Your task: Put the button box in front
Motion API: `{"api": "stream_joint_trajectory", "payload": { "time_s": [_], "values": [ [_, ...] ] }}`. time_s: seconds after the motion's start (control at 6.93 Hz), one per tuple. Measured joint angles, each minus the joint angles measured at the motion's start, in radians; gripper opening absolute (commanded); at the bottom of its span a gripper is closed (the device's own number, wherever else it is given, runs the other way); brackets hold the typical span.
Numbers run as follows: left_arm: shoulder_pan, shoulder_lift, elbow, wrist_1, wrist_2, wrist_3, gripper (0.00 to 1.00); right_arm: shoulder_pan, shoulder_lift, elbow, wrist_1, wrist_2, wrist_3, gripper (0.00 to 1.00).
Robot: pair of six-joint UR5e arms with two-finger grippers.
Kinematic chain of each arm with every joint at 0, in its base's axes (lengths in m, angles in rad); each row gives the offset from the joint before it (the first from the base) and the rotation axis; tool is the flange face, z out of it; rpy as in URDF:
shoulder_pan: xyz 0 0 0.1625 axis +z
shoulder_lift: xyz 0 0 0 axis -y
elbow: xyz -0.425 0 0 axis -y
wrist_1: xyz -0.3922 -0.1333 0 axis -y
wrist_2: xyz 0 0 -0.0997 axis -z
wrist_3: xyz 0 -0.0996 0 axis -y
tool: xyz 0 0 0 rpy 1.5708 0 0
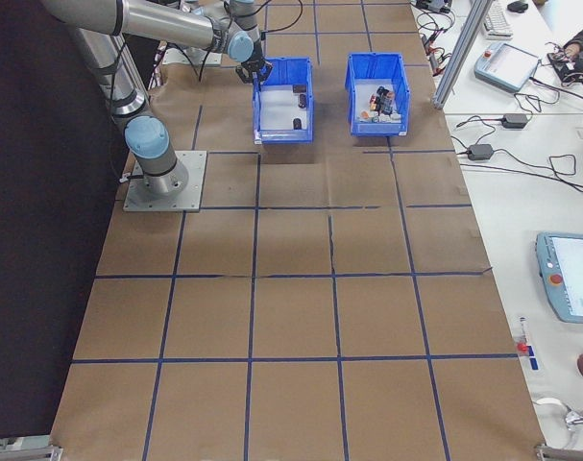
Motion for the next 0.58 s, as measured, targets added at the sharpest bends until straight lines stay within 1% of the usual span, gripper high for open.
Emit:
{"api": "stream_joint_trajectory", "payload": {
  "time_s": [0.14, 0.29, 0.43, 0.58],
  "values": [
    [0.000, 0.000, 0.001, 0.000, 0.000, 0.000, 1.00, 0.009, 0.021, 0.000, -0.013, 0.004, 0.003, 0.04],
    [0.000, 0.000, 0.001, 0.000, 0.000, 0.000, 1.00, 0.017, 0.040, 0.000, -0.032, 0.010, 0.004, 0.40],
    [-0.001, 0.001, 0.001, 0.000, 0.000, 0.000, 1.00, 0.023, 0.051, -0.001, -0.048, 0.014, 0.003, 0.99],
    [-0.002, 0.002, 0.003, 0.000, 0.000, -0.001, 1.00, 0.026, 0.053, -0.001, -0.054, 0.017, 0.002, 1.00]
  ]
}}
